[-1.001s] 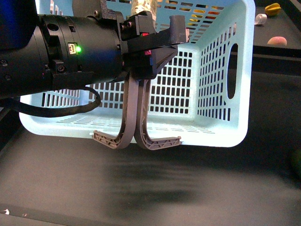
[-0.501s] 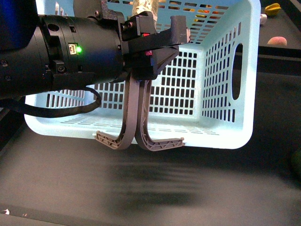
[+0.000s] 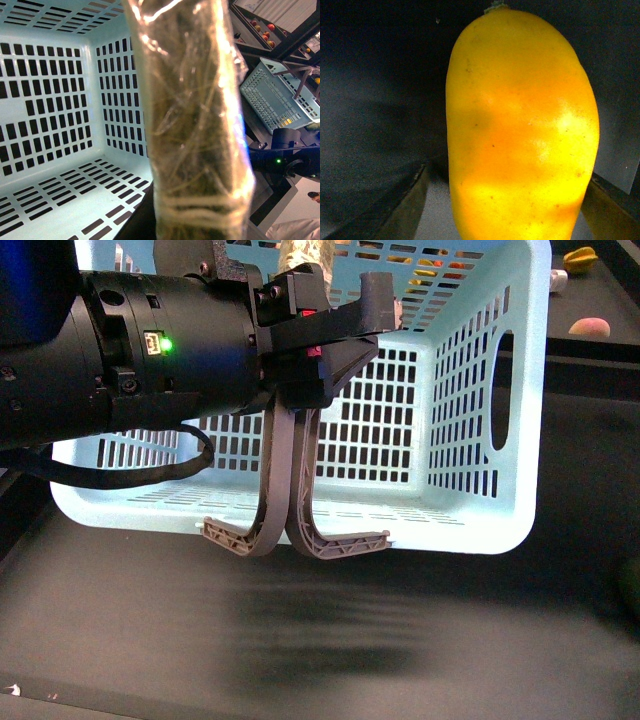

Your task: Pick mango with right arm and hold basket with left

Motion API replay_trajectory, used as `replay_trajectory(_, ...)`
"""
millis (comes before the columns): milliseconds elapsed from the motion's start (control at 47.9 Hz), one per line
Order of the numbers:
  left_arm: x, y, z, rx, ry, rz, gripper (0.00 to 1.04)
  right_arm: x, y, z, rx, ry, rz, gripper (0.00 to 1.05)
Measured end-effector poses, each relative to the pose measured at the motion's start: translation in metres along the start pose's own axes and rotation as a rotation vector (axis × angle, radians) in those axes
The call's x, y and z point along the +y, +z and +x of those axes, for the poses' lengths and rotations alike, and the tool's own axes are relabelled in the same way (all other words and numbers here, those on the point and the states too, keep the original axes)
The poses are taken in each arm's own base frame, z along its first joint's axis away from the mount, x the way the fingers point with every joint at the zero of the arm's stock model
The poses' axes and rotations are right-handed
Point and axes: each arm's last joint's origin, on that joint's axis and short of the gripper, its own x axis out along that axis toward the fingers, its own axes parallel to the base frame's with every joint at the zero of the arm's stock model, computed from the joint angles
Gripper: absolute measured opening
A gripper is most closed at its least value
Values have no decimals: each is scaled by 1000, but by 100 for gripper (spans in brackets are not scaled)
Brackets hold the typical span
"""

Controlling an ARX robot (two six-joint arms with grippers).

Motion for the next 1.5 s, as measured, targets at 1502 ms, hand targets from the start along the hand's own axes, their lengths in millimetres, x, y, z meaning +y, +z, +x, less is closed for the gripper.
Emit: replay_trajectory(1502,0,0,0,-1,1,0,7,85,102,-294,-663,437,72,56)
